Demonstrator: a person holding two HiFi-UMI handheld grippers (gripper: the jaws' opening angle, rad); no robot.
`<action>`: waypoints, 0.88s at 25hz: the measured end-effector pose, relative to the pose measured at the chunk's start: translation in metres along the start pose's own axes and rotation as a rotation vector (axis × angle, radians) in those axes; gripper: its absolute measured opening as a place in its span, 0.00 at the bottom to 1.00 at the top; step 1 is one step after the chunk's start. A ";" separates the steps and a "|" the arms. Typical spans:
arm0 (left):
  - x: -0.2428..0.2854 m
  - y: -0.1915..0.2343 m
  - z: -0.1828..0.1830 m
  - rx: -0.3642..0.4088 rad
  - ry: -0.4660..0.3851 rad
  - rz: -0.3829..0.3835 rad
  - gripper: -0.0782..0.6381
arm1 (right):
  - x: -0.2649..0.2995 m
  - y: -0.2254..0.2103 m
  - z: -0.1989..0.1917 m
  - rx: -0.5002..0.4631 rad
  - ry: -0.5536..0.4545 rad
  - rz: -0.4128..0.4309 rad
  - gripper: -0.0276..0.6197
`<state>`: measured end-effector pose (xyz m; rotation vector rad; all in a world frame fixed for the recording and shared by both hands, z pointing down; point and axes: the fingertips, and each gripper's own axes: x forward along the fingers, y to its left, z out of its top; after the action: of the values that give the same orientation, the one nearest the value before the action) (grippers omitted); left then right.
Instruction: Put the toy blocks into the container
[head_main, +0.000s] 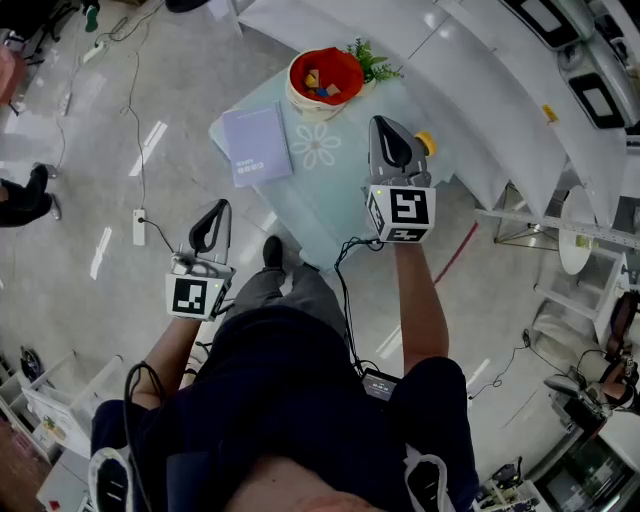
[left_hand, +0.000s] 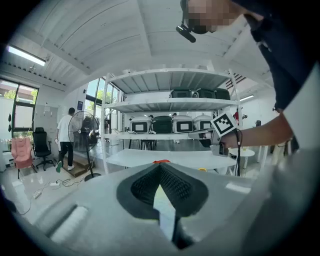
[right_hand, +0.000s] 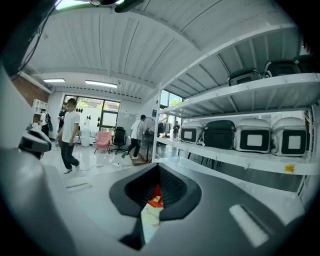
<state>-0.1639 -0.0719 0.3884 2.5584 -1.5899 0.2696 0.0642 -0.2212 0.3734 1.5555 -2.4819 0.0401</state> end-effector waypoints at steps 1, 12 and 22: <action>0.000 -0.001 0.001 0.000 -0.004 0.000 0.11 | -0.007 0.001 0.001 0.002 -0.003 -0.005 0.04; 0.000 -0.016 0.014 0.016 -0.045 -0.024 0.11 | -0.073 0.010 0.023 -0.002 -0.045 -0.044 0.04; 0.004 -0.025 0.028 0.024 -0.086 -0.041 0.11 | -0.123 0.010 0.013 0.012 -0.032 -0.100 0.04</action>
<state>-0.1376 -0.0696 0.3612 2.6513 -1.5690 0.1786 0.1052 -0.1097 0.3376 1.6957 -2.4281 0.0149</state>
